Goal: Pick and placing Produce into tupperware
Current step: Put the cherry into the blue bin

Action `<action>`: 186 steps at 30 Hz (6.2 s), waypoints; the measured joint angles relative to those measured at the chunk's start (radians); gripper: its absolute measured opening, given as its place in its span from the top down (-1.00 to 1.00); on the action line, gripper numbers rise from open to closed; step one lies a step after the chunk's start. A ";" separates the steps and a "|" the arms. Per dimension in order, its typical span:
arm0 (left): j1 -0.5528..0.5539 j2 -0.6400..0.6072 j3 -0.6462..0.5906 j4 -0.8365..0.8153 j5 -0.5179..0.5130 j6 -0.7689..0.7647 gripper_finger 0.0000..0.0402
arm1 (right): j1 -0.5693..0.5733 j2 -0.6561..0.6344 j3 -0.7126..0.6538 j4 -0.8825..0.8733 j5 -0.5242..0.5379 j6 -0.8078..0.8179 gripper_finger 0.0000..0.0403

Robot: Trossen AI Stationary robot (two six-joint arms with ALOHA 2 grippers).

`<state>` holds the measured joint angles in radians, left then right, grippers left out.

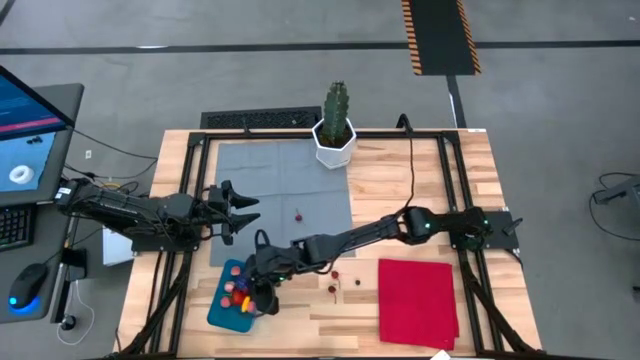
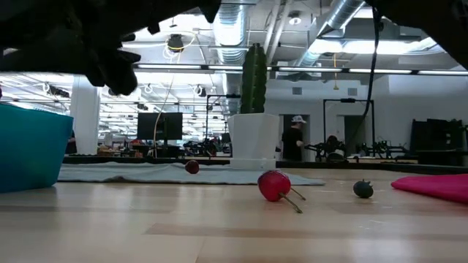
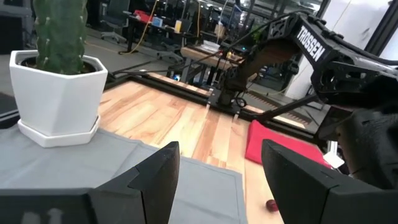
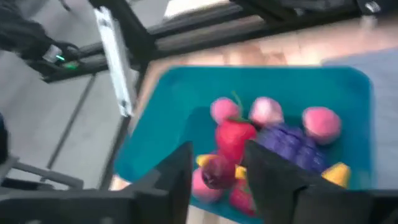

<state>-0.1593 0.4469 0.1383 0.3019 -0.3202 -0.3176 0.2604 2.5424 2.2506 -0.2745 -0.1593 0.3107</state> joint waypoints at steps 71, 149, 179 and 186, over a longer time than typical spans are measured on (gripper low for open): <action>0.434 1.050 0.649 -0.446 0.520 -0.065 -0.08 | 0.414 -1.640 -2.129 0.957 0.610 -0.089 -0.28; 0.317 1.323 0.936 -0.784 0.315 -0.306 -0.08 | 0.427 -1.638 -2.138 0.963 0.605 -0.029 -0.28; 0.296 1.403 0.948 -0.768 0.352 -0.377 -0.08 | 0.427 -1.638 -2.139 0.951 0.605 -0.006 -0.28; 0.309 1.403 0.948 -0.762 0.382 -0.413 -0.08 | 0.427 -1.637 -2.139 0.945 0.605 0.006 -0.28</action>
<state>0.1497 1.8496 1.0862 -0.4599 0.0615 -0.7308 0.6876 0.9051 0.1112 0.6701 0.4458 0.3170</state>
